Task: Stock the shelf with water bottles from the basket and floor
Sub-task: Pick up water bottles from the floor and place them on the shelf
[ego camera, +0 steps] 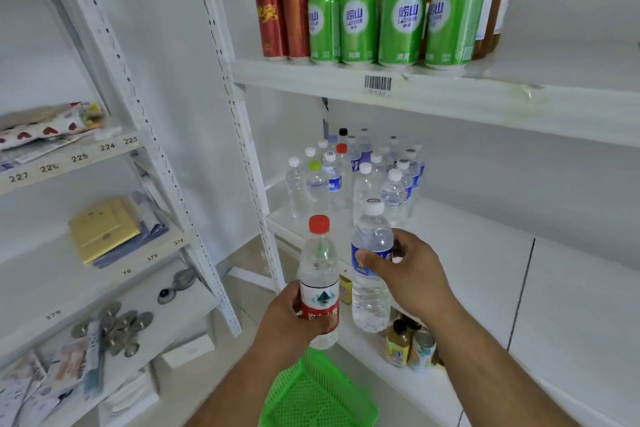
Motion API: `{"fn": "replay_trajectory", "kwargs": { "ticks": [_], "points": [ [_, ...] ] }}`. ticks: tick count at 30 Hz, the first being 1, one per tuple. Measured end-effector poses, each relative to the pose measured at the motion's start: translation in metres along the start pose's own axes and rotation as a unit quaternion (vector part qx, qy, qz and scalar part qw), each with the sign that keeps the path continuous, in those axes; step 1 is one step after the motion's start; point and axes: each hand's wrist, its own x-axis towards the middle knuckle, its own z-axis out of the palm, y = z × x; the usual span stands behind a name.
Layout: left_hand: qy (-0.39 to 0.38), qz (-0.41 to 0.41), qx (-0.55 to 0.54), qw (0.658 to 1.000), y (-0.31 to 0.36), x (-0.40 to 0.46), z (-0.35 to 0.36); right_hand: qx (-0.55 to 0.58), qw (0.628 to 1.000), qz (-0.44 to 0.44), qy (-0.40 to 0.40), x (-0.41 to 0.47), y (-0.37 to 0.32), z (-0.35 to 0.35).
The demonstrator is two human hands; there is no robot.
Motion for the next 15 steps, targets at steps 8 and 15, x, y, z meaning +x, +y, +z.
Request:
{"fn": "replay_trajectory", "kwargs": {
  "ticks": [8, 15],
  "points": [
    [-0.073, 0.026, 0.01, 0.997, 0.002, 0.074, -0.002, -0.006, 0.998, 0.032, 0.061, 0.037, 0.005, 0.013],
    [-0.155, 0.054, 0.014, 0.986, -0.009, 0.155, -0.018, -0.028, 0.987, 0.072, 0.143, 0.069, 0.007, 0.045]
  ]
}}
